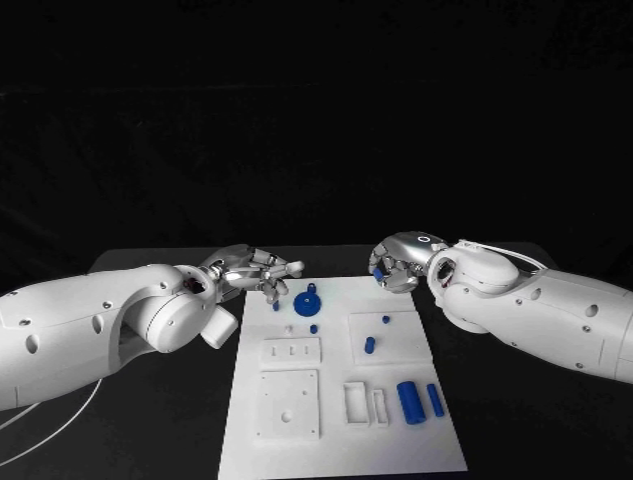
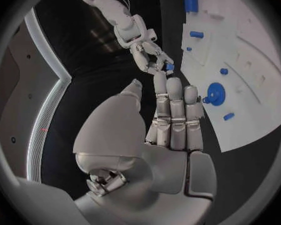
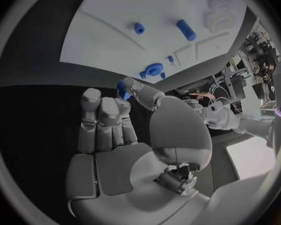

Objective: Assemble the parts on the task board

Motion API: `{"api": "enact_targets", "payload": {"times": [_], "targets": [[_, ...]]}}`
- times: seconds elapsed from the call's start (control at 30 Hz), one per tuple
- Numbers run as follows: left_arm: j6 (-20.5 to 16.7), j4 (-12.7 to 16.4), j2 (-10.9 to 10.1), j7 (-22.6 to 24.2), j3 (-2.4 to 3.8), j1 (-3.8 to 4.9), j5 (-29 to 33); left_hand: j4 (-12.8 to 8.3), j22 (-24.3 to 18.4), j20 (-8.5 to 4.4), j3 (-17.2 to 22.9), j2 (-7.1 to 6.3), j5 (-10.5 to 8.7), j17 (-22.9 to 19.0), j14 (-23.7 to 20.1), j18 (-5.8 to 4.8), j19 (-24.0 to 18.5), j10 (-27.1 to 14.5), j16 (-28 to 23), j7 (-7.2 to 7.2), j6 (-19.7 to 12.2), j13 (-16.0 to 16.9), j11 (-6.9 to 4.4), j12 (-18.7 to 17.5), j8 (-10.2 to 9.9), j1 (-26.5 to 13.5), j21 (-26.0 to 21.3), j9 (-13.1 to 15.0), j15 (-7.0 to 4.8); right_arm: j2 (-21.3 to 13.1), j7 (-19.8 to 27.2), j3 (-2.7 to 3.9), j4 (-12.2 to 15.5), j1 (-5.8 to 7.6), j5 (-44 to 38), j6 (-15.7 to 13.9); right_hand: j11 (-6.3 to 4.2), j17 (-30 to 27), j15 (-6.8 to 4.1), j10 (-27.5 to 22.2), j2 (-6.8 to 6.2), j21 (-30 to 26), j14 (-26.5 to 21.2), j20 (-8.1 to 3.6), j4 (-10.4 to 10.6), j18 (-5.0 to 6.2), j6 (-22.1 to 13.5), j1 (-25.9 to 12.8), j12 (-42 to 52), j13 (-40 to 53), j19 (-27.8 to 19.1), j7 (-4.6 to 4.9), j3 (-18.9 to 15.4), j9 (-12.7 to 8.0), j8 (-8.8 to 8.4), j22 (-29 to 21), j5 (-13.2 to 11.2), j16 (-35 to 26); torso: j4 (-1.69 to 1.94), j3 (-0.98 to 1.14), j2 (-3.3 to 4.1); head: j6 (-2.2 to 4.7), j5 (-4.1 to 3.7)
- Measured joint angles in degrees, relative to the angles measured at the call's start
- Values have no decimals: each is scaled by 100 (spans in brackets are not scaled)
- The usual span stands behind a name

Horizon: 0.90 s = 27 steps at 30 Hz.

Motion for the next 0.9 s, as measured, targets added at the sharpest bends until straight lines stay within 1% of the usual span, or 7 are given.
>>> {"api": "enact_targets", "payload": {"times": [0.03, 0.1, 0.23, 0.33, 0.43, 0.63, 0.9], "targets": [[8, -6, 36, -94, 0, 0, -13, -14, 25, 2, 21, -25, 0, 41, 10, 1, 22, 1, 83, 0, 0, 86, -1, 91, -26, -24, 43, 0, -21, 4, -59, -1, 149, 2, -75, 46, 15, 0, 0, 15, -15, 0, 0, 0, 1, 0, 4, -15, 0, 0, 0, -3, 1, 1, 2, 0, 0, 0, 1, 0, -10, 0, 12], [8, -7, 71, -183, -2, 0, -23, -1, 49, -10, 55, -3, 0, 85, 18, 3, 51, 0, 184, 0, 0, 185, -1, 206, -26, -54, 92, 0, -54, 20, -108, -1, 288, 4, -138, 90, 15, 0, 0, 15, -16, 0, 0, 0, 1, 0, 10, -13, 0, 0, 0, -9, 1, 1, 3, 0, 0, 0, 4, -4, -27, -6, 31], [-1, 7, 154, -401, -21, 0, -43, -3, 103, -21, 96, -73, 0, 176, 53, 5, 103, -33, 409, -9, 9, 429, -34, 496, -61, -198, 189, 0, -96, 98, -202, -2, 603, 7, -254, 215, 15, 0, 0, 15, -29, 0, 0, 0, 10, 2, 15, 0, 0, -5, 0, -13, 10, 1, 5, 0, 0, 0, 5, -11, -73, -16, 83], [-32, 39, 211, -531, -27, 0, -50, 3, 134, -50, 141, -115, 0, 226, 35, 5, 132, -89, 544, -28, 28, 590, -65, 687, -79, -316, 246, 14, -140, 181, -261, -2, 768, 7, -325, 290, 15, 0, 0, 15, -30, 0, 0, 0, 9, 3, 16, 0, 0, -6, 0, -14, 40, 1, 7, 0, 0, 0, 5, -13, -99, -20, 119], [-101, 60, 280, -645, -29, 0, -58, -2, 146, -50, 182, -116, 0, 234, 34, 5, 132, -138, 588, -50, 14, 687, -71, 800, -82, -317, 289, 22, -140, 264, -319, -2, 913, 7, -384, 352, 15, -2, 0, 15, -45, 0, 0, 1, 9, 4, 18, -15, 0, -6, 0, -15, 40, 1, 15, 0, 0, 0, 5, -14, -122, -37, 158], [-240, 85, 337, -807, -34, 0, -66, -8, 153, -50, 220, -116, 0, 234, 14, 5, 132, -238, 628, -50, 14, 798, -33, 902, -114, -317, 290, 29, -160, 359, -439, -2, 1035, 4, -438, 357, 15, -7, 0, 15, -66, 0, 0, 1, 25, 7, 19, -7, 0, -10, -1, -16, 56, 2, 23, 0, 0, -23, 10, -16, -130, -37, 209], [-321, 130, 334, -940, -35, 0, -91, -8, 161, -50, 219, -115, 0, 225, 14, 4, 132, -283, 664, -50, 14, 851, -52, 966, -114, -316, 312, 36, -160, 387, -581, -2, 1053, -2, -309, 277, -5, -7, 0, 36, -66, 0, 0, 12, 28, 29, 35, -7, 0, -14, 9, -30, 92, 2, 23, 0, 0, -23, 5, -18, -125, -35, 256]]}}
